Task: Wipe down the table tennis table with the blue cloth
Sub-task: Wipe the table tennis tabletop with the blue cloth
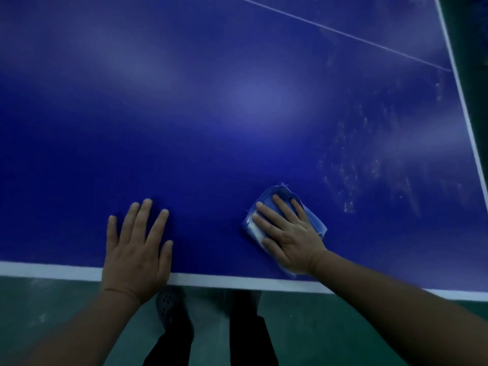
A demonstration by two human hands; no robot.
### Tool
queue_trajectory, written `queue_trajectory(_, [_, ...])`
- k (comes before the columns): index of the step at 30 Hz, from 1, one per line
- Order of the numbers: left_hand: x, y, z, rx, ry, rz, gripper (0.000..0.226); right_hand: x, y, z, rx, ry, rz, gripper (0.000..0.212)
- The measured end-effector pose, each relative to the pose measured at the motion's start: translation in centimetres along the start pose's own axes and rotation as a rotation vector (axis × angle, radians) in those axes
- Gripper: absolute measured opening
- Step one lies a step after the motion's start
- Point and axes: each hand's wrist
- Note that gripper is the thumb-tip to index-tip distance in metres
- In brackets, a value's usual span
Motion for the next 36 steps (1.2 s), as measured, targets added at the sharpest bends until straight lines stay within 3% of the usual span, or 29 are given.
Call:
queue_trajectory(13, [-12.9,0.3,-19.5,-0.007,0.004,0.029,0.064,-20.1,-5.7,-13.5,-0.019,-0.230,0.102,0.056])
queue_trajectory(15, [-13.7,0.4,-22.2,0.004,-0.029,0.014,0.067,-24.6,-7.6,-17.3,-0.039,-0.157,0.134,0.059])
queue_trajectory(18, [-14.4,0.4,-25.2,-0.007,-0.083,0.015,0.070,-29.1,-9.7,-22.3,-0.108,0.150,0.039,0.054])
queue_trajectory(20, [-14.8,0.3,-26.9,-0.023,-0.118,0.027,0.069,-28.2,-9.9,-23.7,-0.170,0.319,-0.016,0.054])
queue_trajectory(21, [-14.9,0.3,-27.7,-0.032,-0.131,0.034,0.068,-26.7,-9.4,-23.4,-0.199,0.305,0.002,0.055])
queue_trajectory(25, [-15.5,0.8,-30.1,-0.040,-0.169,0.046,0.068,-22.0,-6.1,-17.3,-0.137,-0.334,0.075,0.053])
queue_trajectory(27, [-15.7,1.3,-30.6,0.009,-0.216,0.039,0.071,-25.1,-7.3,-18.4,-0.095,-0.434,0.138,0.053])
queue_trajectory(32, [-15.8,2.0,-30.7,-0.004,-0.257,0.010,0.071,-33.0,-11.3,-26.1,-0.153,0.284,0.005,0.054])
queue_trajectory(34, [-15.7,1.9,-30.7,0.001,-0.251,0.029,0.070,-30.7,-10.6,-27.1,-0.206,0.311,-0.005,0.056])
queue_trajectory(36, [-15.7,1.9,-30.8,0.017,-0.248,0.027,0.070,-26.6,-9.3,-26.9,-0.179,0.073,-0.019,0.060])
Point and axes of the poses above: each hand's wrist, its own z-axis away from the middle knuckle, its own y-axis out of the palm, x = y × z, and after that the axes turned 1 degree about z, right-handed
